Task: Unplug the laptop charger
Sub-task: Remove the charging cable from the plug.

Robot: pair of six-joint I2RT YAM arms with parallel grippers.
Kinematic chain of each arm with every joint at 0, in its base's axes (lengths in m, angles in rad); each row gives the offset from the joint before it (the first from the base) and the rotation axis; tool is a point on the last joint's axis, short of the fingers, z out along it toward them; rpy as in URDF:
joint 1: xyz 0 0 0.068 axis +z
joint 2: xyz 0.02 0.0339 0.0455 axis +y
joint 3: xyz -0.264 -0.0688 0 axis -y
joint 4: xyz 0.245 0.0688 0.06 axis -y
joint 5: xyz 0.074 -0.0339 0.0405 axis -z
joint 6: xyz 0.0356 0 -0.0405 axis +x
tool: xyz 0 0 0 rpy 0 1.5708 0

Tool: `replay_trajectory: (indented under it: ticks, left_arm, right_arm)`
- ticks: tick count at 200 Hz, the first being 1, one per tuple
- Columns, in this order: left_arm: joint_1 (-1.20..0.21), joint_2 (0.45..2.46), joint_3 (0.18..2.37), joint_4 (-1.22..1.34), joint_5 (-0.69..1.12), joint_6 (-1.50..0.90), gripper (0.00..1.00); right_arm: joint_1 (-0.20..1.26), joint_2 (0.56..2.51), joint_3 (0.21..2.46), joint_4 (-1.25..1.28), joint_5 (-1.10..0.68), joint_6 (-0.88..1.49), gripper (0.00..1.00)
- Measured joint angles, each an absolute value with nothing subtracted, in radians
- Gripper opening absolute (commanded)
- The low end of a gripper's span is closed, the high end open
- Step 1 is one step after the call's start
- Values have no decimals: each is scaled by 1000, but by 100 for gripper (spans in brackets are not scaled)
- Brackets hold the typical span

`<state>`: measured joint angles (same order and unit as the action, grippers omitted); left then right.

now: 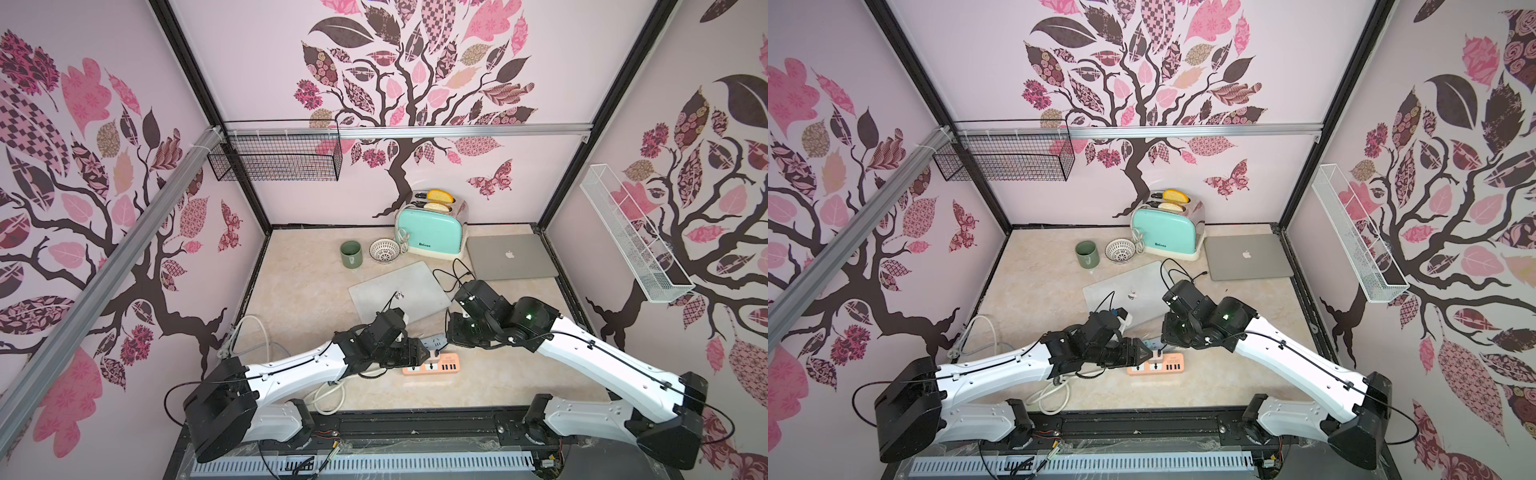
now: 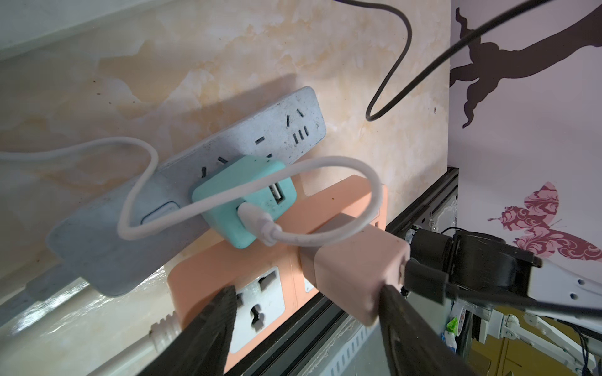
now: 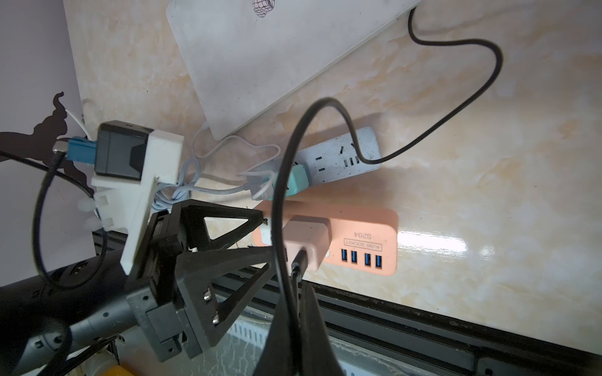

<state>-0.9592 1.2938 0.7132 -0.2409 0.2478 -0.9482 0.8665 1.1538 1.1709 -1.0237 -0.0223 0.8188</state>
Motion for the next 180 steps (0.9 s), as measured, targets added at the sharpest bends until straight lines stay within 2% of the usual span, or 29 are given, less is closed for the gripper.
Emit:
replay_trajectory:
  ticks: [94,180]
  left_arm:
    - [-965,1297,719,-191,261,-942,71]
    - [-994,1365,674,-206,257,-942,71]
  right_arm:
    - [867,1101,1175,-1072,31,842,0]
    - [867,1074,966,-928,-35,902,0]
